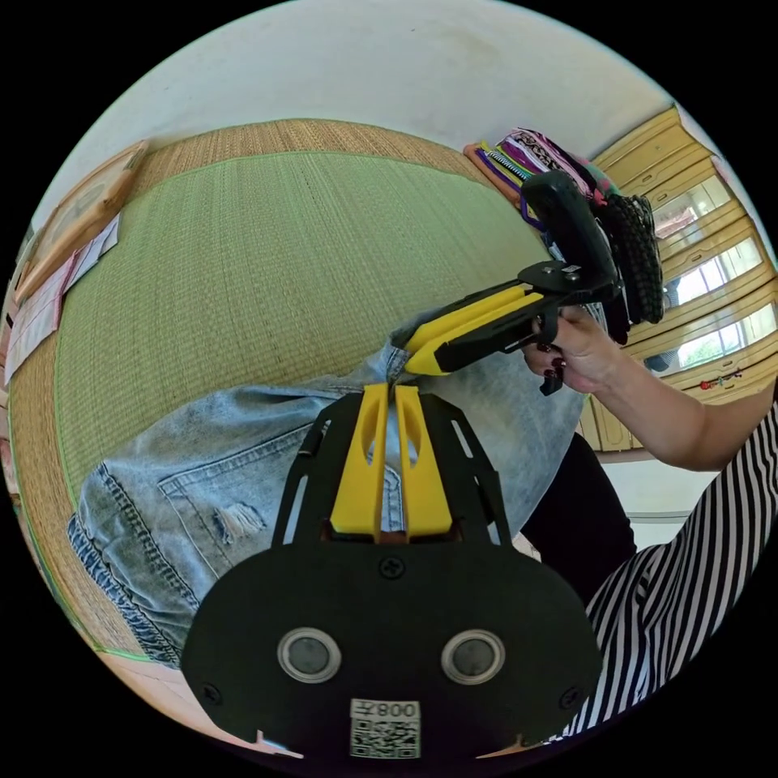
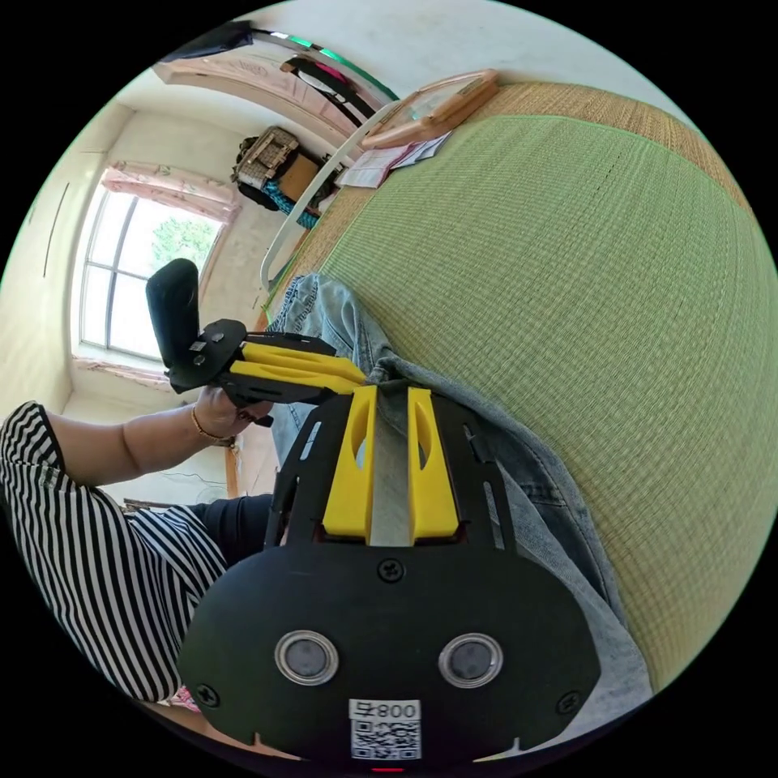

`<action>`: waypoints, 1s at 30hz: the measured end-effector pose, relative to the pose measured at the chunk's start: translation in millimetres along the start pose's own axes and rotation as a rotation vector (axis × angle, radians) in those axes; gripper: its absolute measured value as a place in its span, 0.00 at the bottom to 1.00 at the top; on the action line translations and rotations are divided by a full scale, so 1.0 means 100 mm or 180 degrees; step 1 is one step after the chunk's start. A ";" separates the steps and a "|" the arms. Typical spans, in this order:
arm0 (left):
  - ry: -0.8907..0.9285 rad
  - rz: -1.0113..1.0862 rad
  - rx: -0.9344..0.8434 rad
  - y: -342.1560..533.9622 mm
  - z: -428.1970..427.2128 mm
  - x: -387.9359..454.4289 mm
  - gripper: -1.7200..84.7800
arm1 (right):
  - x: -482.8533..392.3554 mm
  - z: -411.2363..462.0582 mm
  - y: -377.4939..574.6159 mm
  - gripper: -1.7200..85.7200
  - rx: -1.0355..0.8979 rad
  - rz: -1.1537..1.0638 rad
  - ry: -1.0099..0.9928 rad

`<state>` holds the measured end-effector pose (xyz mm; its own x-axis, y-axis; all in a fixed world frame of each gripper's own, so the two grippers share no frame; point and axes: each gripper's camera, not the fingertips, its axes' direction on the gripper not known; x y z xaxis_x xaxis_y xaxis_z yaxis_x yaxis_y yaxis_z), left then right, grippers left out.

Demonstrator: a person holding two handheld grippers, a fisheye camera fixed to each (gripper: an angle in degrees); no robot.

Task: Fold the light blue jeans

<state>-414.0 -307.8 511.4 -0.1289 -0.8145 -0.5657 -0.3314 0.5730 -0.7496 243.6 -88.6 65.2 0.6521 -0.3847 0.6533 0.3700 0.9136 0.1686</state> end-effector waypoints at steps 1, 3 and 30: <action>0.0054 -0.0016 0.0036 0.03 -0.06 -0.06 0.05 | -0.01 0.01 -0.03 0.08 0.0003 -0.0013 -0.0021; 0.0076 -0.0023 0.0112 0.06 -0.17 -0.15 0.06 | -0.04 0.04 -0.07 0.07 -0.0001 -0.0029 0.0005; 0.0327 0.0270 -0.0087 -0.07 -0.77 -1.02 0.05 | -0.59 0.19 -0.30 0.03 0.0762 0.0010 0.0320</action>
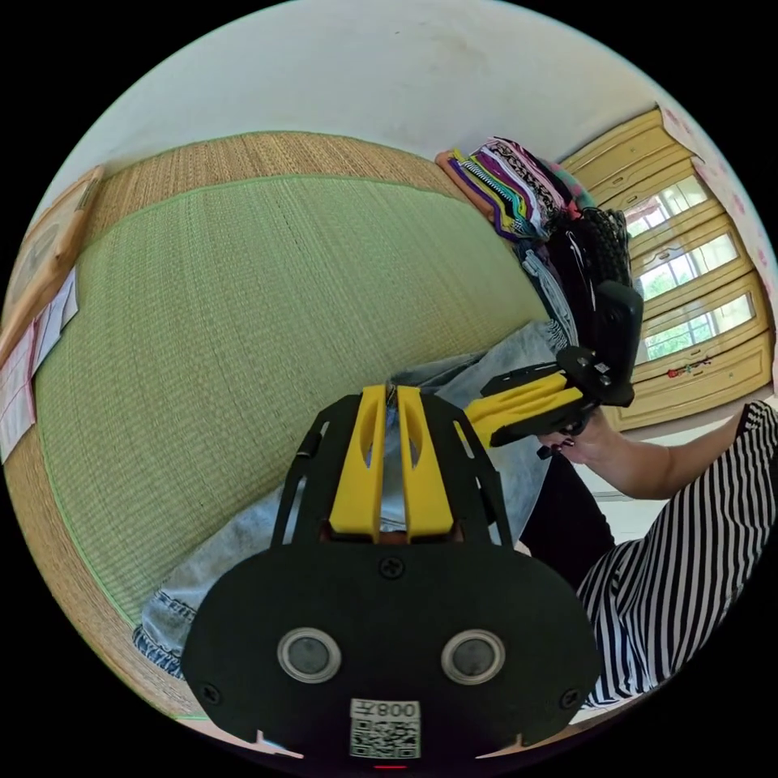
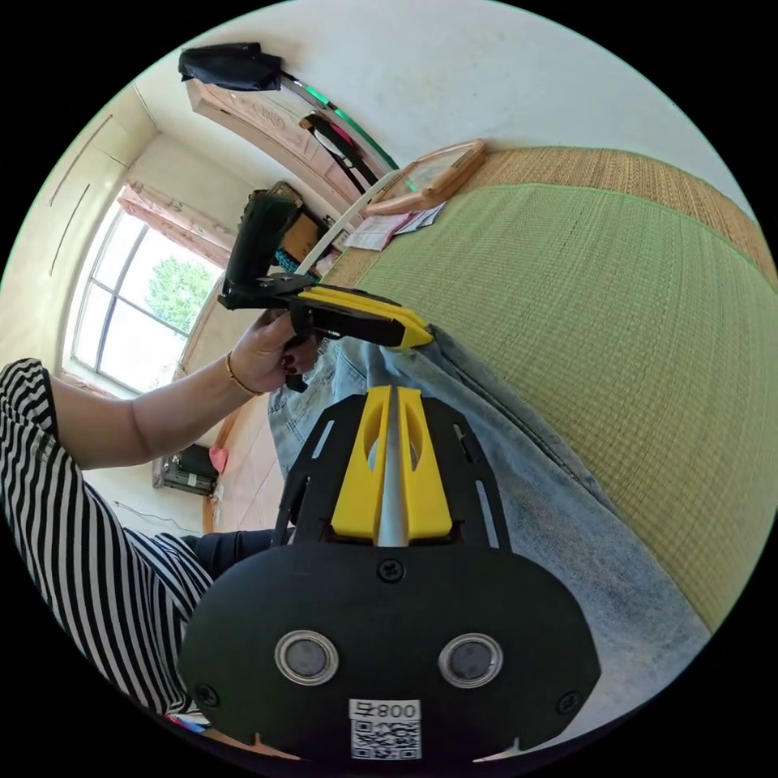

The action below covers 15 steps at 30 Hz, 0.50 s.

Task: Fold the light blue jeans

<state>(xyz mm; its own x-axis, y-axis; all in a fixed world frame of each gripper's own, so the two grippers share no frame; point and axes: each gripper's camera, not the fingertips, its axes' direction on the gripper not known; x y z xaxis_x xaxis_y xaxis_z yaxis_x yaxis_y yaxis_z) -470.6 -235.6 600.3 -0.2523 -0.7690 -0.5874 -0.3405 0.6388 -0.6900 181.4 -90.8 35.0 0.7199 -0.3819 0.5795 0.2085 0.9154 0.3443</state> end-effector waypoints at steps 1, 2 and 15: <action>-0.0004 -0.0029 -0.0024 0.00 0.00 -0.03 0.05 | 0.00 0.09 -0.01 0.03 -0.0103 0.0025 0.0159; -0.0003 -0.0053 -0.0033 0.00 0.01 -0.06 0.05 | 0.01 0.15 -0.02 0.02 -0.0170 0.0048 0.0248; -0.0113 -0.0443 0.0280 0.18 0.02 -0.30 0.02 | -0.06 0.66 -0.04 0.02 -0.0628 0.0130 0.0545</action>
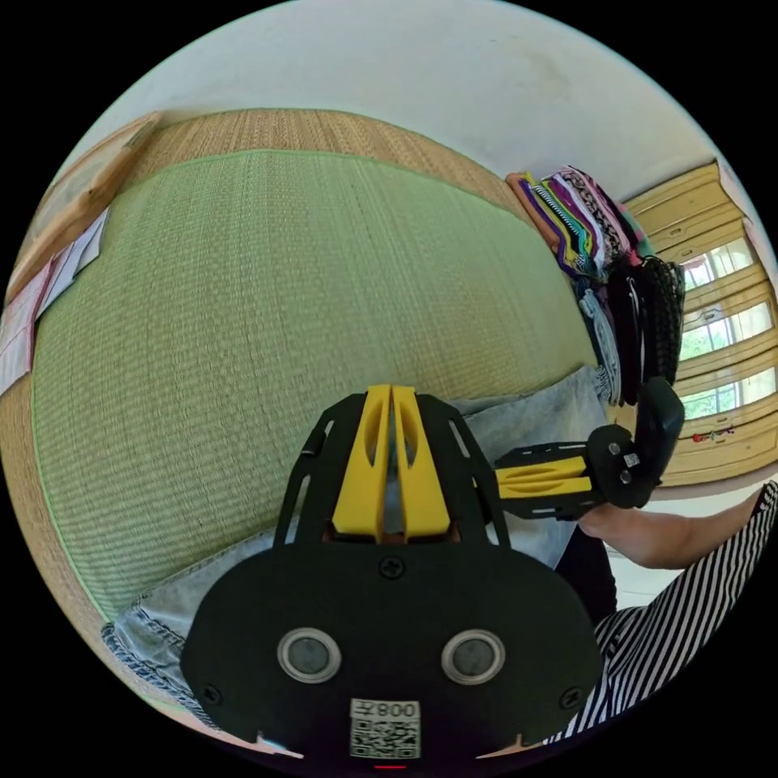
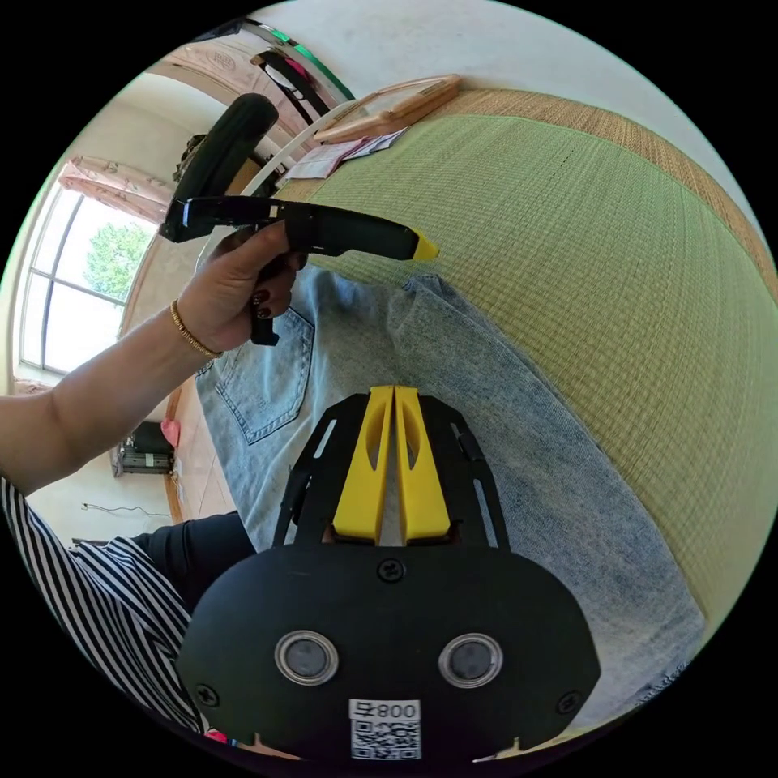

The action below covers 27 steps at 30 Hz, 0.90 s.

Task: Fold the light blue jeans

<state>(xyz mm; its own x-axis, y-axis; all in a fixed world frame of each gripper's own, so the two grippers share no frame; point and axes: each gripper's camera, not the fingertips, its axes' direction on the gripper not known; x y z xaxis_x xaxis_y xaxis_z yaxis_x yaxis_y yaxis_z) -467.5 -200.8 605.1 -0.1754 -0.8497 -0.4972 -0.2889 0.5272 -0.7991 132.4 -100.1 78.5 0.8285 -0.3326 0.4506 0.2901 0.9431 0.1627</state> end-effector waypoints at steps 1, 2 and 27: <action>0.0053 0.0083 0.0043 0.05 -0.04 0.05 0.02 | 0.01 0.01 0.00 0.02 0.0009 0.0040 -0.0057; 0.0043 0.0128 0.0034 0.08 -0.05 0.08 0.02 | 0.02 0.01 0.00 0.02 0.0015 0.0063 -0.0085; -0.0488 -0.0109 -0.0220 0.89 0.24 0.38 0.02 | -0.61 0.21 0.98 0.02 -0.0445 -0.0087 0.0042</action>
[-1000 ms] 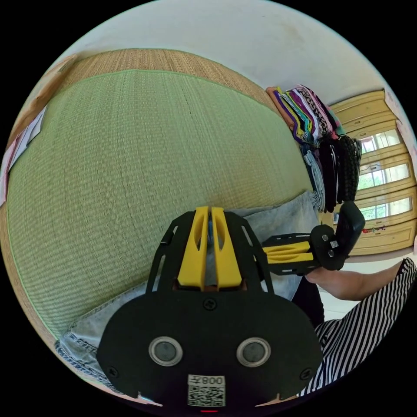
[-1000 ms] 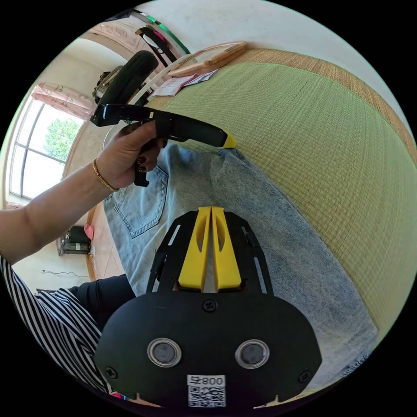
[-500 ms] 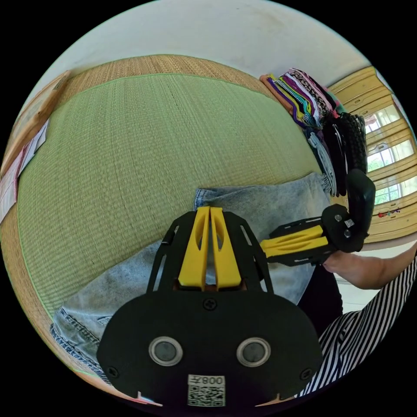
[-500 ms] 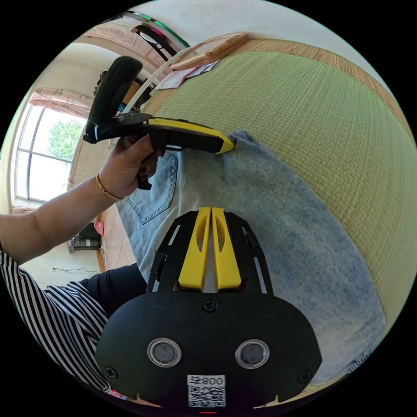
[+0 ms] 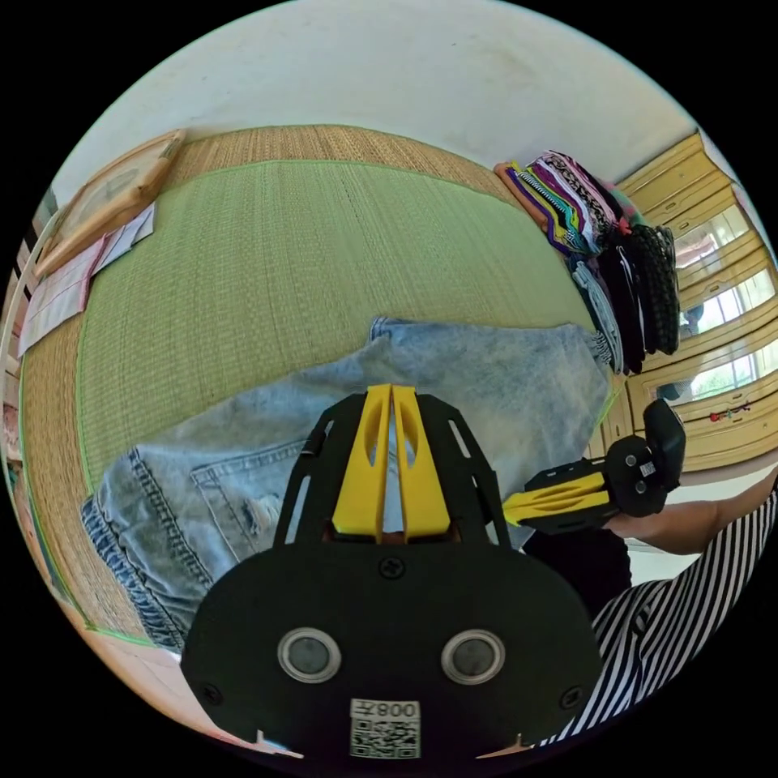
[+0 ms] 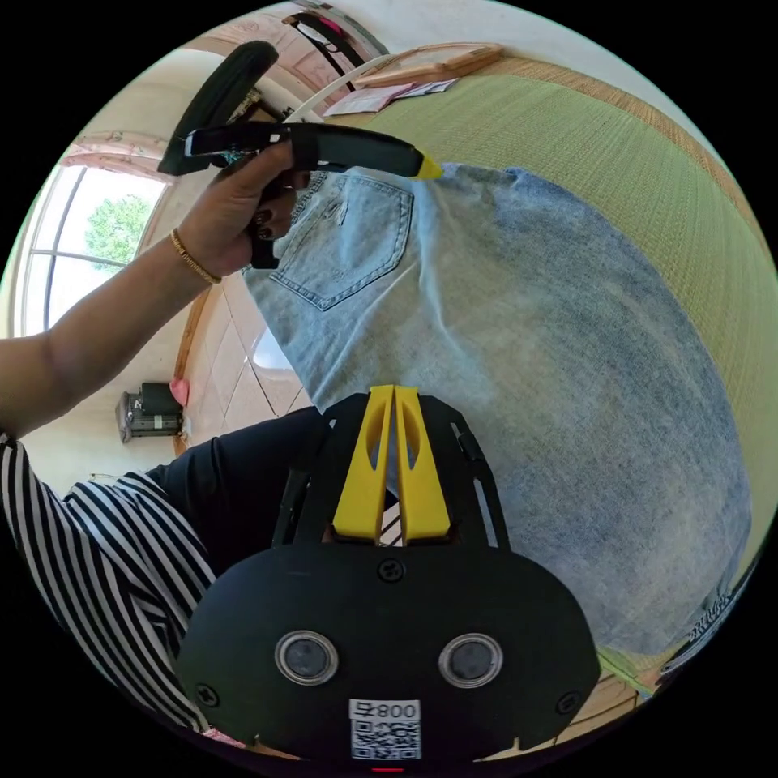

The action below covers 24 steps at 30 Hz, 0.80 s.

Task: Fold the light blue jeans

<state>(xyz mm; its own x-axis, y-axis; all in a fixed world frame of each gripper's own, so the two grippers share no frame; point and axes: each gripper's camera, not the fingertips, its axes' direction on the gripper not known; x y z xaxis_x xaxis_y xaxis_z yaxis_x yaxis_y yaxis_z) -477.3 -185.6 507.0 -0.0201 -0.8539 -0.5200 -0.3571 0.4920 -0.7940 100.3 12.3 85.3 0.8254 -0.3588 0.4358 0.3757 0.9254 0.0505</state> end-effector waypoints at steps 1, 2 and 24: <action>-0.0042 -0.0067 -0.0148 0.05 0.08 0.00 0.02 | -0.02 0.02 0.04 0.02 0.0029 -0.0022 0.0072; -0.0077 -0.0085 -0.0249 0.07 0.14 0.00 0.02 | -0.02 0.03 0.06 0.02 0.0042 -0.0023 0.0093; -0.0538 -0.1100 -0.0199 0.98 0.58 0.22 0.02 | -0.14 0.15 0.91 0.02 -0.0063 -0.0080 0.0910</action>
<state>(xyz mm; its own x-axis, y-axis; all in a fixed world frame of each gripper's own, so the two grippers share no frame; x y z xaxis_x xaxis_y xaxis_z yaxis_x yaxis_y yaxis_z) -459.0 -146.4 399.2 0.2636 -0.9250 -0.2738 -0.3722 0.1644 -0.9135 116.7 103.6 97.6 0.9000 -0.4040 0.1634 0.4033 0.9142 0.0391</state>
